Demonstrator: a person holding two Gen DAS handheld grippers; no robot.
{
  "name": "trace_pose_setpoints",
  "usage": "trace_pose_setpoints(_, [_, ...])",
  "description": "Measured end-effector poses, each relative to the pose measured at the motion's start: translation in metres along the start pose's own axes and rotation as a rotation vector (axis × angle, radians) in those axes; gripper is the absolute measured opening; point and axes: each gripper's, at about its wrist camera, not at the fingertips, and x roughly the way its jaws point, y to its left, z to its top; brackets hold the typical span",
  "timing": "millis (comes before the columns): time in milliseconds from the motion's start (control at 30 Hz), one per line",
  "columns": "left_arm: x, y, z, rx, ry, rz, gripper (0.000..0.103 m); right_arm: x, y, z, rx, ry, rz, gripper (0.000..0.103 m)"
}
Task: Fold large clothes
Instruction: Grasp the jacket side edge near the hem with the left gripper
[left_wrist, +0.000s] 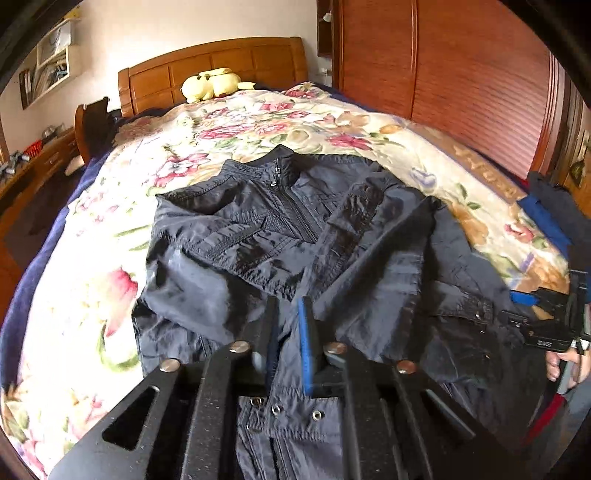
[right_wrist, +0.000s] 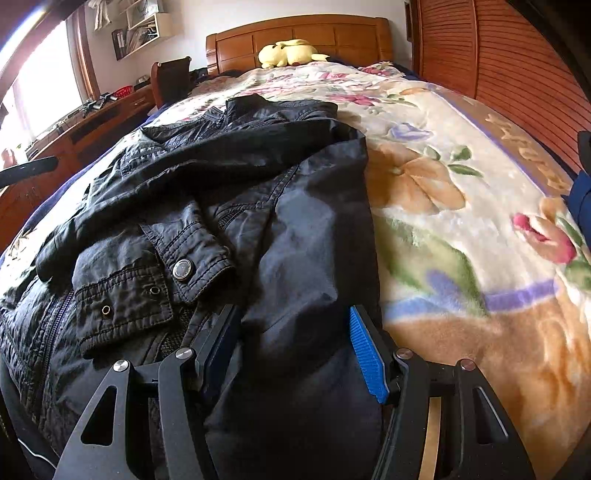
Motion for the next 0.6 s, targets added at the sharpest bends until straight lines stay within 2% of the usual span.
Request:
trace_pose_setpoints(100, [-0.006, 0.004, -0.023, -0.011, 0.010, -0.039, 0.032, 0.000, 0.000, 0.000, 0.000, 0.000, 0.001, 0.062])
trace_pose_setpoints(400, [-0.016, -0.018, -0.082, -0.038, 0.058, -0.116, 0.033, 0.001, 0.001, 0.000, -0.006, 0.002, -0.008, 0.062])
trace_pose_setpoints(600, [-0.015, -0.035, -0.093, -0.063, 0.060, -0.143, 0.034, 0.001, 0.002, 0.000, -0.011, 0.005, -0.012, 0.062])
